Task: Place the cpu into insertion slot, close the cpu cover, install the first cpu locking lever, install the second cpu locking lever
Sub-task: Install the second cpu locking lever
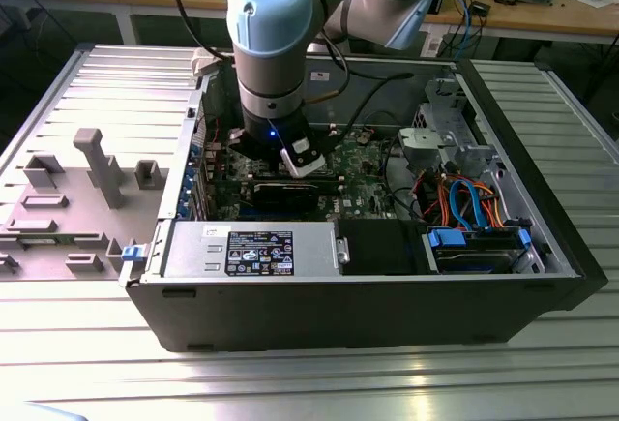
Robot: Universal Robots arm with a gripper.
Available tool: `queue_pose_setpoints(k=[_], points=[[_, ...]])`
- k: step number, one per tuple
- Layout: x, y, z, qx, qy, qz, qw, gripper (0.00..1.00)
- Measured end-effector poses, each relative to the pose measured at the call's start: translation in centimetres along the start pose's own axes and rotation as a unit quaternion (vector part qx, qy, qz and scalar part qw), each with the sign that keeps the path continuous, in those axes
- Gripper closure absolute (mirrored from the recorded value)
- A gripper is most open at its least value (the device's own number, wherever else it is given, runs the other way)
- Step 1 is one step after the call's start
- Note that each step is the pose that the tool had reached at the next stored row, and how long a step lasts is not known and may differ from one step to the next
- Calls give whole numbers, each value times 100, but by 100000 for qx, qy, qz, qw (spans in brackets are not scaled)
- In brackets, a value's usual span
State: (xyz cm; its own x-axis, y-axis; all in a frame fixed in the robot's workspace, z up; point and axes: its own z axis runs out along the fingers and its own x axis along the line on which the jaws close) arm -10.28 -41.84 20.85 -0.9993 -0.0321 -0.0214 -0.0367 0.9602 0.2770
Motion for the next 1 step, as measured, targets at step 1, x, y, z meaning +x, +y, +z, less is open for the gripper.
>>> queue_pose_setpoints(k=[1], points=[[0, 0, 0, 0, 2, 1, 100000, 89]])
